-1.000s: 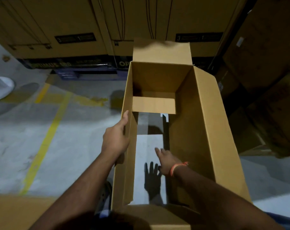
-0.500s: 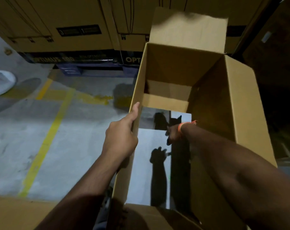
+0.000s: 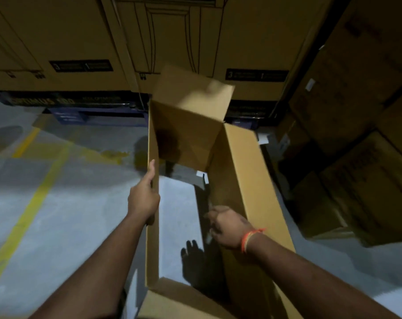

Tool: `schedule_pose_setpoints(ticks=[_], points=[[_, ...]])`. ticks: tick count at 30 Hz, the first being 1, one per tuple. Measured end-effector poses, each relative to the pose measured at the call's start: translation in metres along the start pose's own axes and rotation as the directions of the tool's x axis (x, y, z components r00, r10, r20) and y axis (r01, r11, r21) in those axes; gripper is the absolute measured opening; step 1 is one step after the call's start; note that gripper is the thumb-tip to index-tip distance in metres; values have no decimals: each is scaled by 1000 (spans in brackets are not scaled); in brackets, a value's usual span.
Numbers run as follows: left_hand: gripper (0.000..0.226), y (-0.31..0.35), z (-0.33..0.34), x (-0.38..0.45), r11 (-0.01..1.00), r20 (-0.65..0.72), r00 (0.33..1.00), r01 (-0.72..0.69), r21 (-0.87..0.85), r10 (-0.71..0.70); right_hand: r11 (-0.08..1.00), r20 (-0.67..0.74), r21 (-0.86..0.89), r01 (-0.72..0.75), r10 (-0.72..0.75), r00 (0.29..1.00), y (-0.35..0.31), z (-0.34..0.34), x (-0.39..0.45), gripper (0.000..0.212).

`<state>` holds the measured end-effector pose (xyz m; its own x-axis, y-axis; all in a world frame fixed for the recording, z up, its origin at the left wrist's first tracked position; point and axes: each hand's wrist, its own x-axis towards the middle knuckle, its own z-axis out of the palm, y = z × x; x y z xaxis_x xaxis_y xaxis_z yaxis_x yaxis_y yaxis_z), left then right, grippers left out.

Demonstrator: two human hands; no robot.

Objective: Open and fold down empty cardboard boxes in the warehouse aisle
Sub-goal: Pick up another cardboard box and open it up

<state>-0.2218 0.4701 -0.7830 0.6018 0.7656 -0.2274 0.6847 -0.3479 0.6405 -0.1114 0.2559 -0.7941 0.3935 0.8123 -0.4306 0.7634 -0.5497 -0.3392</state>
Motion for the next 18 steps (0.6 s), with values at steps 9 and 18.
schedule_pose_setpoints(ticks=[9,18], points=[[100,-38,17,-76,978,286,939,160,134,-193,988,-91,-11,-156,155,984,33,-30,-80,46],[81,-47,20,-192,877,396,809,480,-20,-434,819,-34,295,-492,524,851,68,-19,-172,55]])
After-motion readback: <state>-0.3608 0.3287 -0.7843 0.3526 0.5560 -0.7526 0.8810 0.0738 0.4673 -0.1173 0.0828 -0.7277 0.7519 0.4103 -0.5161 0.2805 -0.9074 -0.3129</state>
